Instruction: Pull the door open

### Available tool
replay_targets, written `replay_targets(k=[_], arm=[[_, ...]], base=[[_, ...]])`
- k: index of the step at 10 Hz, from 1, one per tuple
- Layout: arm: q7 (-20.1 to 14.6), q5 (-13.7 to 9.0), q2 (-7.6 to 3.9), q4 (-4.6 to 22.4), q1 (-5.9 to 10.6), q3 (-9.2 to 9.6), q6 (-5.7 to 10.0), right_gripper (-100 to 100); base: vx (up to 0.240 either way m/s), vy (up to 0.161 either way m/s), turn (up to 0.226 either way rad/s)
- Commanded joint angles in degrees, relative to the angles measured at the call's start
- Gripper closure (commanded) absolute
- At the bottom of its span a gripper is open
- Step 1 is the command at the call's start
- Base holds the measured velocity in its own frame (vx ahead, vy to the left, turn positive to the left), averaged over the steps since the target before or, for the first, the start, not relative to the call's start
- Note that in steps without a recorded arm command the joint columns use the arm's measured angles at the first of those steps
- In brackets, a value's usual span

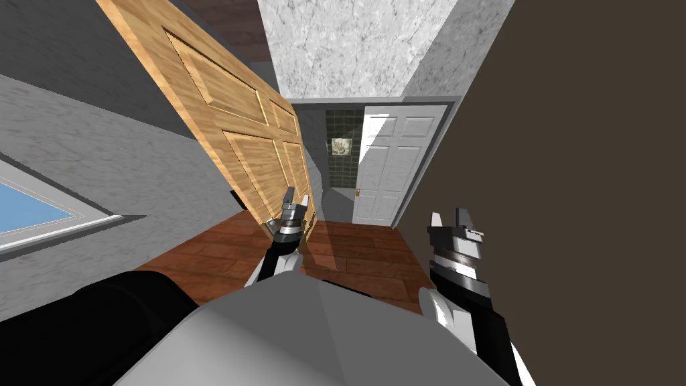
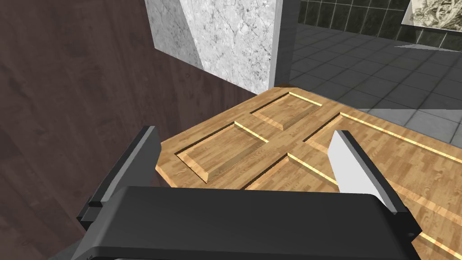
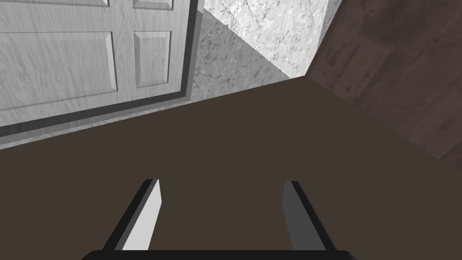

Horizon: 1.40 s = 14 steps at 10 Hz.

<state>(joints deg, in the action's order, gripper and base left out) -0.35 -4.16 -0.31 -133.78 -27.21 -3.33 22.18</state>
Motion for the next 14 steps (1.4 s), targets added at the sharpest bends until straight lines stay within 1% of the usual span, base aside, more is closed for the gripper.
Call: replay_targets(k=[1, 3, 6, 7, 8, 9, 11, 12, 14], arm=[[-0.3, 0.0, -0.63, 1.8, 0.32, 0.13, 0.6, -100], [-0.6, -0.1, -1.28, 3.8, 0.68, 0.29, 1.27, -100], [-1.2, -0.2, -2.48, 8.0, 1.42, 0.6, 2.66, -100], [-1.4, -0.2, -2.7, 8.8, 1.56, 0.66, 2.94, -100], [-1.5, -0.3, -2.94, 9.7, 1.72, 0.73, 3.24, -100], [-1.8, -0.3, -3.41, 11.5, 2.05, 0.87, 3.85, -100], [-2.1, -0.4, -3.88, 13.4, 2.37, 1.01, 4.46, -100], [-2.4, -0.4, -4.37, 15.5, 2.74, 1.17, 5.16, -100], [-2.7, -0.5, -4.87, 17.6, 3.12, 1.33, 5.87, -100]], base=[[0.107, 0.017, 0.03], [0.179, 0.042, 0.029], [0.169, 0.035, 0.028], [0.171, 0.042, 0.027], [0.124, 0.035, 0.015], [0.128, 0.036, 0.03], [0.115, 0.03, 0.028], [0.124, 0.032, 0.035], [0.12, 0.046, 0.029]])
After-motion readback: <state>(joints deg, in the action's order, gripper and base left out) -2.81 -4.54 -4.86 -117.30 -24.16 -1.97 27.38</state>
